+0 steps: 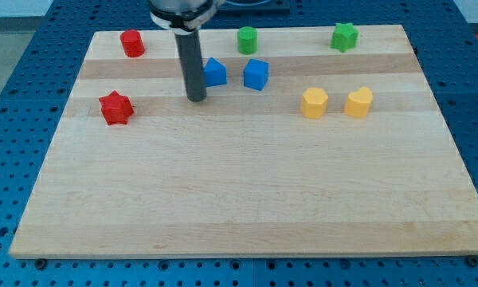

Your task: Move blue triangle towards bottom left

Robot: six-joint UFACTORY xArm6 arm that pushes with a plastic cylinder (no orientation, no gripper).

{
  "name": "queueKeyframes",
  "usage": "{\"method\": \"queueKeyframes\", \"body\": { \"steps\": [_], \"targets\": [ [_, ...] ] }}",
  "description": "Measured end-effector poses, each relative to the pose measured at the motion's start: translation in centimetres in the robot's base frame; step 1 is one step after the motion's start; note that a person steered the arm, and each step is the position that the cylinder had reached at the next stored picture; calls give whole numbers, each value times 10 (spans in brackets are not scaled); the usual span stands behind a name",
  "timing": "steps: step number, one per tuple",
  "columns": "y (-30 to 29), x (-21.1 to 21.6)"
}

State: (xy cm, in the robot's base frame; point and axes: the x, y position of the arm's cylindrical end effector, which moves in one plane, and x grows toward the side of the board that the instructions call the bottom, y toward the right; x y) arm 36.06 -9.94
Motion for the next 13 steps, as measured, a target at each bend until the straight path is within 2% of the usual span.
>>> {"method": "queueKeyframes", "body": {
  "steps": [1,3,5,6,8,12,13],
  "targets": [
    [-18,-16],
    [-16,-62],
    [23,-84],
    [43,-84],
    [34,-78],
    [14,-10],
    [16,-8]
  ]
}}
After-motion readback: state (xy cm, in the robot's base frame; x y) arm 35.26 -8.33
